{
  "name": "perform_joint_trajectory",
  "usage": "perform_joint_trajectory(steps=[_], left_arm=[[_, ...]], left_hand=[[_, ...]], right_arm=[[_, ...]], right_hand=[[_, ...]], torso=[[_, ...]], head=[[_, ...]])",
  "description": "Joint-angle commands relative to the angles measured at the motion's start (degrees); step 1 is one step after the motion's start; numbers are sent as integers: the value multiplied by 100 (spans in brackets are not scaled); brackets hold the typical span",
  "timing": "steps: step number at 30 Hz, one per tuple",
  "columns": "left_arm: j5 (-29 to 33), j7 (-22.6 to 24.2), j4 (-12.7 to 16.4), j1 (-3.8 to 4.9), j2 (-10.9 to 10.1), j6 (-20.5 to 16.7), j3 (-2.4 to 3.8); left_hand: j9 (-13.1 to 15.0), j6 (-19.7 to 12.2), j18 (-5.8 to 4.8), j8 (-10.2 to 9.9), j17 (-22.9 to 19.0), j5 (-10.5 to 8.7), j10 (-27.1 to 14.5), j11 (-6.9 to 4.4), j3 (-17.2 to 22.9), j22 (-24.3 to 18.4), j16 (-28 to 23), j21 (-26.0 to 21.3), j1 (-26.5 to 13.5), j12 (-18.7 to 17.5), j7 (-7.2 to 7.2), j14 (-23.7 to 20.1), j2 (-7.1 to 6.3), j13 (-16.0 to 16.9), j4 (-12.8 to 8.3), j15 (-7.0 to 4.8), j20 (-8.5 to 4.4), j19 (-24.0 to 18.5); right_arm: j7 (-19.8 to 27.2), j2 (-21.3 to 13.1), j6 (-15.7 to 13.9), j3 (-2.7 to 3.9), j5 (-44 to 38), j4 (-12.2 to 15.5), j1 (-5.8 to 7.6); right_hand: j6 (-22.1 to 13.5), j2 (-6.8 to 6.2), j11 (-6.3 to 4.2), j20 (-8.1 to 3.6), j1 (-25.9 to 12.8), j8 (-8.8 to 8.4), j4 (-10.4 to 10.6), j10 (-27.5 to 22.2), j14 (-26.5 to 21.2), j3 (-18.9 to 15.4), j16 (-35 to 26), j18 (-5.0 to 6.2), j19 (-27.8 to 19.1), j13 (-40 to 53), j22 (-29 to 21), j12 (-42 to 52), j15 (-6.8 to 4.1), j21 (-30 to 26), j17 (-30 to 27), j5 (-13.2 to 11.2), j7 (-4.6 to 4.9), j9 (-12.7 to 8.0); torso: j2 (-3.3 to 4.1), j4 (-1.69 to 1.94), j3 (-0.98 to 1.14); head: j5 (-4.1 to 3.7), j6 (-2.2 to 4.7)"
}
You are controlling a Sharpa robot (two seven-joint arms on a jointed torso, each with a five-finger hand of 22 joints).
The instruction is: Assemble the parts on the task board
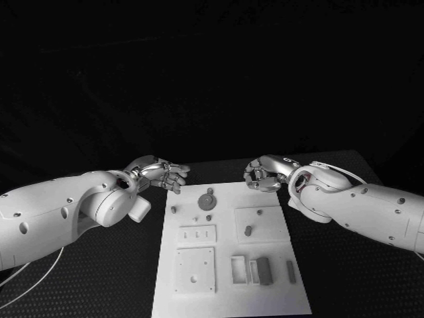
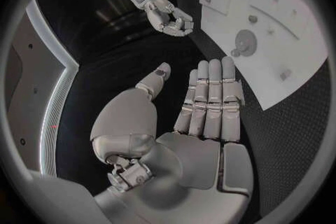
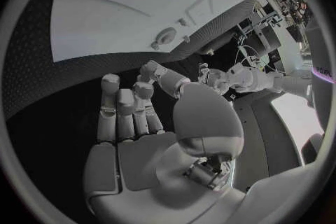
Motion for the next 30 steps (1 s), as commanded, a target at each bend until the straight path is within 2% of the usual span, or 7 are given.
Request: perform_joint_trajectory(steps=[1, 3, 5, 12, 20, 24, 30], left_arm=[[-214, -405, 6, 2, 159, 6, -4], [-214, -451, 4, -1, 234, -93, -36], [-203, -490, 50, -1, 281, -271, -124], [-173, -755, 78, -1, 526, -538, -200], [-161, -918, 79, -9, 690, -571, -227], [-130, -898, 77, -10, 743, -527, -228], [-105, -917, 93, -10, 779, -493, -228]], left_hand=[[-8, -8, 35, -15, 16, -23, 58, -18, 6, 16, 42, 25, -53, -6, 1, 23, 29, 16, 36, -6, -28, 54], [-7, 42, 43, 1, 42, -23, 154, -63, 26, 42, 74, 50, -41, 35, -10, 58, 66, 49, 34, -24, -41, 95], [-9, 53, 43, 3, 49, -23, 185, -77, 29, 48, 79, 53, -42, 48, -20, 61, 77, 59, 34, -28, -44, 99], [-65, -10, 62, -58, 137, -23, 409, -179, 33, 143, 204, 156, 2, 132, -52, 223, 156, 140, -48, -111, -110, 255], [-87, 40, 48, -54, 171, -23, 439, -183, -13, 187, 225, 171, -119, 124, 8, 225, 140, 172, 0, -121, -127, 263], [-120, 77, 45, -63, 218, -23, 435, -183, -305, 239, 236, 160, -313, 90, 12, 196, 261, 216, -138, -130, -146, 221], [-134, 105, 44, -62, 231, -22, 438, -185, -372, 257, 237, 154, -354, 74, 6, 193, 305, 237, -196, -132, -149, 221]], right_arm=[[-438, 131, 223, 0, 25, 106, 3], [-504, 192, 234, 0, 25, 147, 3], [-634, 262, 177, -1, 18, 208, 3], [-864, 379, 124, -1, -3, 499, 1], [-891, 440, 148, 0, 2, 716, 1], [-884, 498, 185, 0, -4, 710, 1], [-871, 533, 157, 0, -10, 731, 1]], right_hand=[[1191, 35, -276, 12, -26, 21, -35, -243, 73, -10, 16, 70, 40, -10, 73, 23, -97, 39, -8, 19, -239, 8], [1191, 37, -276, 11, -32, 21, -38, -241, 77, -11, 15, 70, 43, -11, 72, 22, -99, 39, -10, 18, -239, 9], [1191, 37, -276, 11, -35, 20, -40, -240, 78, -11, 15, 70, 44, -12, 72, 22, -99, 40, -11, 18, -239, 10], [1193, 42, -279, 3, -47, 17, -59, -227, 95, -9, 15, 70, 59, -17, 70, 20, -108, 43, -17, 19, -241, 18], [1196, 40, -280, -1, -53, 15, -69, -220, 104, -7, 14, 70, 67, -20, 68, 20, -112, 44, -21, 19, -243, 23], [1197, 37, -281, -3, -56, 15, -72, -218, 107, -7, 13, 70, 69, -21, 67, 19, -114, 44, -22, 19, -243, 25], [1197, 37, -281, -5, -60, 13, -75, -215, 110, -6, 12, 70, 72, -22, 66, 18, -116, 44, -24, 19, -243, 26]], torso=[[-58, -34, -37], [-78, -35, -50], [-100, -30, -60], [-153, -38, -71], [-187, -70, -73], [-183, -60, -74], [-172, -47, -77]], head=[[66, 17], [85, 15], [135, 8], [211, -42], [231, -68], [229, -47], [206, -35]])
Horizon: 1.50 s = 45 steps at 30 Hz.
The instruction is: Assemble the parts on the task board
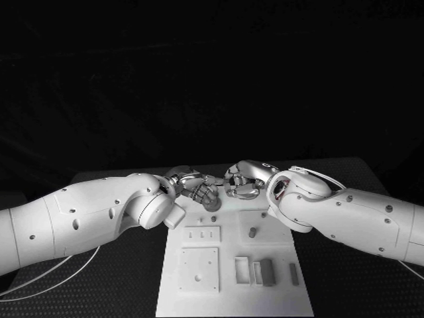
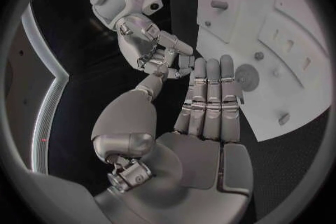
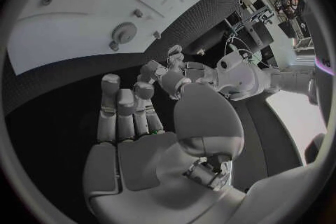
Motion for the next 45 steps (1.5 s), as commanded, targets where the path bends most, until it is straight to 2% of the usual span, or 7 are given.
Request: perform_joint_trajectory(steps=[1, 8, 19, 29, 34, 39, 45], left_arm=[[32, -50, 14, 3, 33, -1, 4], [20, -124, 24, 3, 63, 136, 3], [-15, -157, 15, 3, 84, 108, 1], [-14, -158, 13, 3, 126, 121, 0], [-9, -143, 31, 2, 117, 111, -1], [-9, -138, 41, 2, 94, 89, -1], [-9, -127, 24, 2, 91, 18, -1]], left_hand=[[-7, 43, 56, 1, 7, -23, 38, 8, -43, 8, 33, 23, -32, -22, -16, -12, 11, 11, -9, -8, -36, -13], [-20, 63, 54, -1, 14, -23, 40, 8, -93, 18, 30, 13, -100, -37, -20, -16, 30, 26, -20, -7, -35, -15], [-24, 120, 59, 19, 24, -22, 55, -2, -110, 30, 32, 7, -130, -46, -41, -10, 66, 46, -35, -14, -42, -8], [-39, 138, 58, 17, 35, -22, 69, -7, -90, 46, 33, -1, -79, -59, -47, -6, 166, 69, -105, -18, -44, 0], [-48, 160, 55, 20, 45, -22, 86, -12, -64, 62, 36, -5, -10, -67, -53, 3, 269, 89, -186, -21, -46, 10], [-37, 271, 56, 73, 62, -22, 142, -39, 75, 93, 50, 3, 250, -63, -97, 34, 467, 127, -348, -34, -56, 44], [-9, 407, 46, 137, 115, -22, 243, -86, 312, 139, 111, 28, 525, -31, -157, 116, 594, 185, -349, -68, -78, 102]], right_arm=[[-14, 24, 48, 1, -27, 38, -1], [-2, 64, 29, 1, -96, 71, -1], [34, 101, 75, 2, -115, 125, -1], [52, 173, 64, 2, -115, 154, -2], [50, 191, 98, 2, -115, 114, -2], [50, 185, 97, 2, -117, 83, -2], [73, 193, 122, 2, -116, 118, -4]], right_hand=[[1169, 25, -230, 7, -47, 13, -44, -266, 73, -5, 12, 71, 42, -6, 66, 18, -89, 23, -9, 19, -216, 11], [1171, 24, -231, 4, -50, 12, -49, -263, 78, -3, 11, 71, 46, -8, 65, 16, -92, 22, -12, 20, -217, 14], [1176, 21, -233, 0, -53, 12, -54, -256, 86, 0, 9, 71, 52, -10, 63, 16, -96, 22, -15, 20, -219, 19], [1179, 19, -235, -3, -57, 11, -56, -251, 91, 2, 9, 71, 57, -12, 62, 15, -98, 23, -18, 20, -220, 22], [1181, 20, -236, -5, -58, 10, -57, -248, 94, 4, 8, 71, 59, -13, 62, 15, -100, 23, -19, 20, -221, 24], [1182, 20, -236, -6, -60, 10, -57, -246, 96, 4, 8, 71, 61, -13, 61, 15, -101, 23, -20, 20, -221, 25], [1182, 18, -236, -7, -62, 9, -58, -245, 98, 4, 8, 71, 62, -14, 61, 15, -102, 23, -21, 19, -221, 26]], torso=[[8, 15, -3], [10, 18, -1], [10, 10, 5], [12, 8, 6], [13, 9, 1], [16, 13, -2], [15, 13, 1]], head=[[-18, 9], [-9, -4], [4, -16], [-3, -16], [-12, -19], [-18, -23], [-16, -31]])
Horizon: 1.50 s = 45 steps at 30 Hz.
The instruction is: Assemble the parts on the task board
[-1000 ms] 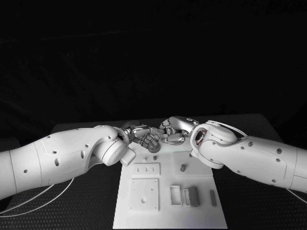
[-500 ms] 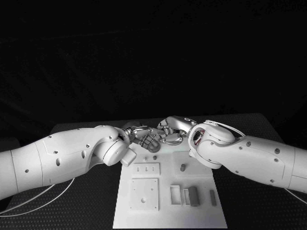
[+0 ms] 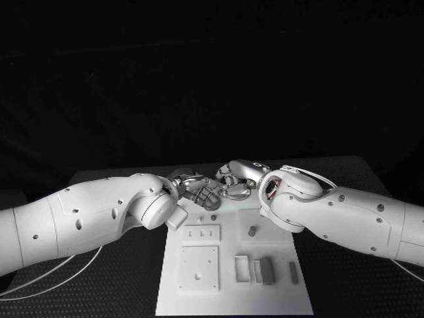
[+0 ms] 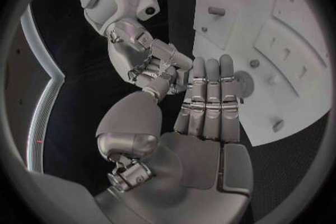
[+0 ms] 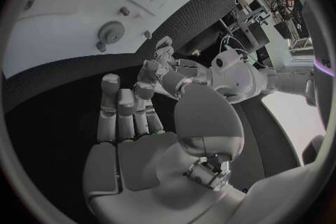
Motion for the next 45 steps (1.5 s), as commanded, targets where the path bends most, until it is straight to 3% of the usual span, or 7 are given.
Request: perform_joint_trajectory(steps=[1, 25, 28, 30, 32, 40, 45], left_arm=[[-3, 106, 14, 11, 16, -25, 13], [-51, 48, 4, 6, -14, -20, 13], [-74, 30, -6, 5, -20, 20, 12], [-104, 14, -14, 3, -25, 37, 12], [-133, -9, -24, -2, -39, 77, 12], [-409, -153, -57, -17, -106, 381, 5], [-785, -291, -57, -41, -184, 576, -7]], left_hand=[[13, 57, 29, 34, 19, -22, 49, -10, 105, 15, 41, 29, 111, 16, -5, 51, 38, 18, 2, 0, -8, 33], [55, 246, -25, 105, 154, -19, 194, -72, 409, 149, 130, 59, 135, 61, -85, 130, 290, 161, 1, -44, -61, 66], [63, 266, -30, 114, 169, -20, 212, -81, 418, 164, 134, 60, 122, 79, -93, 124, 296, 180, -5, -46, -65, 60], [70, 280, -33, 121, 181, -21, 224, -88, 422, 177, 141, 64, 111, 92, -99, 128, 300, 194, -5, -49, -69, 62], [79, 298, -35, 131, 199, -23, 239, -97, 424, 193, 153, 69, 95, 109, -107, 136, 302, 212, -6, -54, -75, 64], [126, 358, -32, 169, 279, -25, 295, -131, 429, 271, 219, 118, 55, 181, -137, 197, 327, 287, -12, -90, -109, 115], [165, 377, -36, 187, 340, -23, 321, -153, 436, 350, 279, 162, 50, 239, -149, 232, 355, 348, -20, -114, -132, 130]], right_arm=[[81, 22, 115, -5, -54, 35, -11], [87, -35, 86, -5, 79, 17, -16], [168, -54, 33, -5, 221, -19, -16], [243, -71, 20, -6, 309, -41, -16], [296, -106, -15, -6, 396, -50, -20], [640, -377, -592, -6, 819, -161, -23], [782, -519, -748, -3, 1123, -444, -22]], right_hand=[[1167, -5, -227, 3, -39, 12, -27, -254, 69, 4, 8, 71, 33, -5, 61, 15, -89, 23, -6, 19, -206, 6], [1152, -38, -224, -2, -57, -4, -29, -254, 71, 6, -5, 71, 34, -14, 55, 3, -95, 14, -16, 19, -201, 12], [801, -303, -106, 32, -115, -236, 29, -427, -57, 27, -129, 71, -63, -56, 26, -113, -55, -74, -69, 25, -90, -74], [379, -566, 42, 94, -163, -502, 110, -609, -203, 58, -259, 69, -198, -83, -9, -203, 93, -189, -131, 25, 85, -190], [113, -720, 162, 165, -171, -662, 160, -766, -334, 51, -355, 55, -335, -104, -29, -263, 211, -285, -181, 17, 204, -267], [-488, -996, 424, 359, -164, -978, 327, -1184, -729, -114, -555, 18, -726, -243, -61, -430, 468, -522, -320, 11, 474, -462], [-482, -974, 428, 380, -121, -964, 363, -1196, -741, -124, -537, 32, -730, -256, -53, -406, 476, -518, -331, 10, 478, -469]], torso=[[-1, 4, 2], [-1, -3, 7], [-1, -6, 5], [-1, -5, 7], [0, -4, 10], [-5, 4, 19], [-8, 1, 23]], head=[[0, -4], [-4, -27], [-3, -29], [-3, -30], [-2, -35], [2, -56], [42, -72]])
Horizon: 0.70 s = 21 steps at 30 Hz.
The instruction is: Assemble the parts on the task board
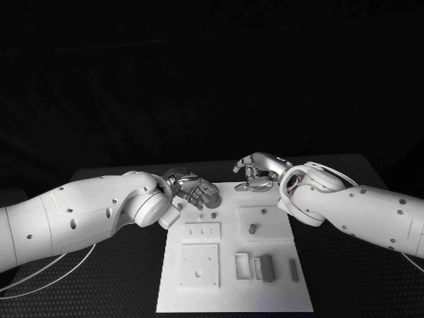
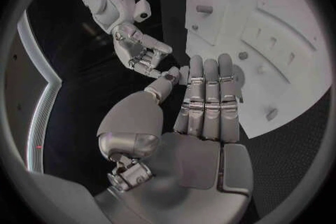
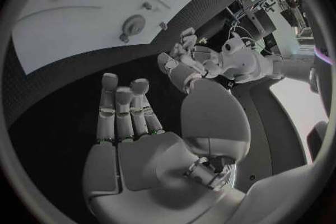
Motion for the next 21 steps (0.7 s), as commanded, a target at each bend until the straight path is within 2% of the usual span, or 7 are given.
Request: perform_joint_trajectory(steps=[1, 3, 6, 9, 12, 17, 21], left_arm=[[-516, -188, 13, -13, -33, 348, -4], [-726, -287, 21, -16, -53, 365, -21], [-1070, -456, 65, -16, -91, 423, -123], [-1477, -608, 88, -16, -88, 524, -157], [-1897, -860, 154, -17, -89, 634, -278], [-2356, -1198, 180, -40, -40, 738, -391], [-2466, -1321, 174, -93, -9, 768, -407]], left_hand=[[52, 211, 14, 48, 54, 22, 89, -33, 7, 79, 97, 74, -40, 80, -173, 83, 56, 61, 4, -36, -46, 56], [92, 238, 16, 71, 96, 22, 106, -58, -9, 160, 174, 130, -71, 154, -192, 96, 64, 122, 2, -61, -72, 73], [186, 323, 24, 136, 181, 19, 146, -117, 86, 318, 355, 246, -162, 336, -244, 146, 53, 264, 20, -114, -125, 127], [269, 349, 20, 168, 230, 20, 118, -141, 203, 448, 488, 326, -283, 484, -263, 141, 35, 386, 17, -141, -154, 136], [546, 374, 30, 292, 324, 16, 23, -209, 364, 768, 840, 531, -472, 885, -322, 120, 62, 705, 7, -208, -230, 147], [1066, 305, 47, 422, 373, 21, -187, -293, 526, 1319, 1467, 859, -623, 1625, -364, 36, 68, 1203, 3, -283, -300, 112], [1250, 326, 68, 462, 418, 24, -160, -348, 535, 1537, 1789, 1022, -659, 1955, -414, 88, 92, 1381, 4, -343, -348, 169]], right_arm=[[333, -39, -343, 8, 416, -153, -2], [362, -47, -362, 37, 507, -267, 0], [424, -30, -341, 133, 642, -464, 2], [456, -13, -346, 182, 738, -587, 9], [478, 13, -306, 236, 784, -704, 26], [487, 65, -266, 260, 860, -868, 71], [493, 76, -245, 272, 938, -924, 89]], right_hand=[[1, 6, 117, 24, 54, 1, 56, -866, -48, -8, 6, -83, -20, -12, 7, 26, -7, -14, -12, 10, 55, -12], [7, 30, 116, 31, 67, 9, 64, -866, -50, -16, 14, -77, -19, -17, 10, 36, -8, -11, -16, 9, 54, -14], [19, 63, 112, 41, 91, 22, 64, -866, -52, -30, 25, -65, -18, -28, 16, 50, -11, -6, -24, 9, 49, -16], [22, 83, 111, 48, 96, 28, 66, -867, -53, -41, 30, -61, -18, -34, 18, 56, -12, -5, -28, 8, 48, -19], [27, 109, 108, 55, 108, 35, 60, -869, -55, -53, 37, -53, -19, -42, 21, 63, -15, -3, -34, 8, 45, -21], [27, 129, 107, 63, 115, 39, 52, -871, -59, -69, 41, -48, -23, -51, 24, 69, -16, -4, -41, 8, 44, -26], [26, 139, 106, 68, 119, 41, 47, -873, -61, -77, 44, -48, -25, -56, 25, 72, -17, -5, -45, 8, 43, -28]], torso=[[-5, -1, 11], [-3, -1, 11], [-8, 1, 16], [-9, 4, 17], [-7, 3, 23], [8, -6, 8], [11, -7, 3]], head=[[31, -21], [40, -29], [50, -56], [58, -81], [64, -122], [54, -200], [37, -258]])
